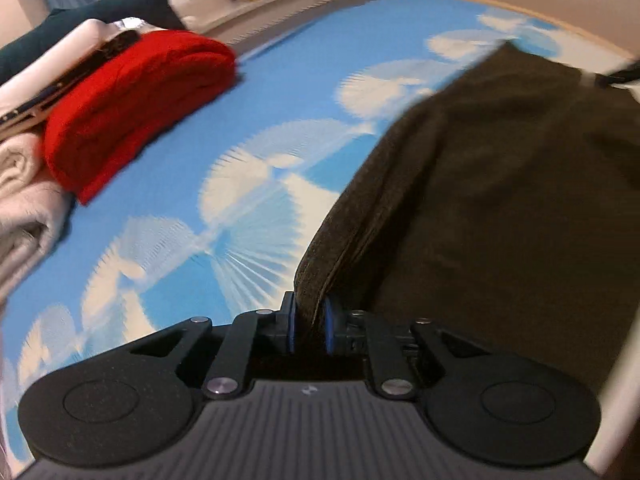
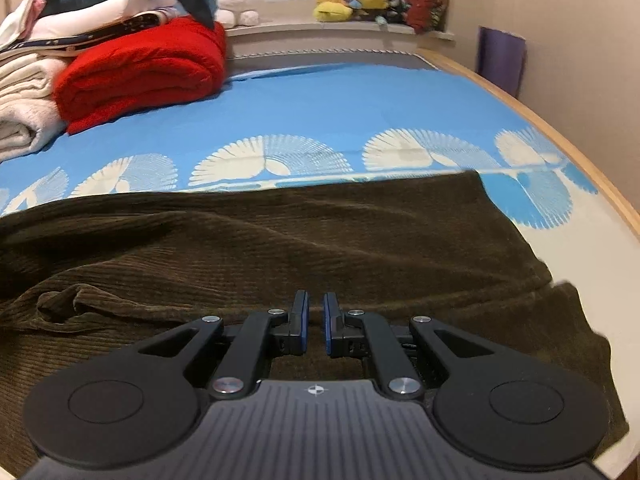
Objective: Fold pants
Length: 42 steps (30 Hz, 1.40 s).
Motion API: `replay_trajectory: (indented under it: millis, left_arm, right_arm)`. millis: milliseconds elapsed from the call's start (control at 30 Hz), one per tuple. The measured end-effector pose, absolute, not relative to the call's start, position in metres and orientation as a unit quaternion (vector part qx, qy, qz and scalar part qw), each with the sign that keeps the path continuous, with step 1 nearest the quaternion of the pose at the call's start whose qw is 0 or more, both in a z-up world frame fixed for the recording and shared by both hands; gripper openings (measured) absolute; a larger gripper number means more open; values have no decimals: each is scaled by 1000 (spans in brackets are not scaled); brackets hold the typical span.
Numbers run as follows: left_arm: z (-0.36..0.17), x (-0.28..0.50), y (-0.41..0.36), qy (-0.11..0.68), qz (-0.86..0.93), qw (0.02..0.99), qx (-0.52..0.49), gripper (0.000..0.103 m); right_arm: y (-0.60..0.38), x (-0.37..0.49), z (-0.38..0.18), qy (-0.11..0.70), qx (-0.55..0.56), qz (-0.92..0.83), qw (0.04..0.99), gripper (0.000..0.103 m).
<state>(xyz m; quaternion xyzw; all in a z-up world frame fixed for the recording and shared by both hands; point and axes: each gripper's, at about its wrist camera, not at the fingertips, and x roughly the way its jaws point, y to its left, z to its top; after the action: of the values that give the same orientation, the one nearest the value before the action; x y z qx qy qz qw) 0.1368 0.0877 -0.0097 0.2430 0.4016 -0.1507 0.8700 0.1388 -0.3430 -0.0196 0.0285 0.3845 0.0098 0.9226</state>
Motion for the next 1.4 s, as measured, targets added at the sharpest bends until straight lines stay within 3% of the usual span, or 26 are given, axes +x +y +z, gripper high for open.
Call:
replay_trajectory:
  millis: [133,200,267,333,367,500,633,967,1033,1133,1400]
  left_arm:
    - [-30,64,65,440,-166,845,253,14]
    - [-43,48,68,467,-169,838,224,20]
    - [-45,47,85,492,-151,844,148,24]
    - [-44,51,117,519,-127,845,21,45]
    - [-45,54,132,530,-122,838,-34,48]
    - [-69,65,184,570,-53,795,-199,51]
    - [-90,76,210,585,13,766,-267,59]
    - [-89,101,220,564,63,773,-283,55]
    - [-89,102,225,567,75,770,-282,37]
    - [-90,101,230,573,83,769,-271,23]
    - [-92,108,219,586,69,780,-209,23]
  right_arm:
    - [-344,129,-24,400,47,-4,915,8]
    - [-343,123,-25,402,47,-7,914,8]
    - [-342,118,-26,405,46,-10,913,8]
    - [-342,113,-27,409,49,-11,911,9]
    - [-342,112,-27,410,49,-10,911,11]
    - [-341,108,-28,405,35,-11,913,16]
    - [-344,112,-28,403,40,-13,914,16]
    - [-336,144,-20,381,105,19,918,16]
    - [-336,158,-21,378,130,24,916,16]
    - [-334,185,-28,377,176,33,909,16]
    - [-339,264,-61,376,293,33,879,27]
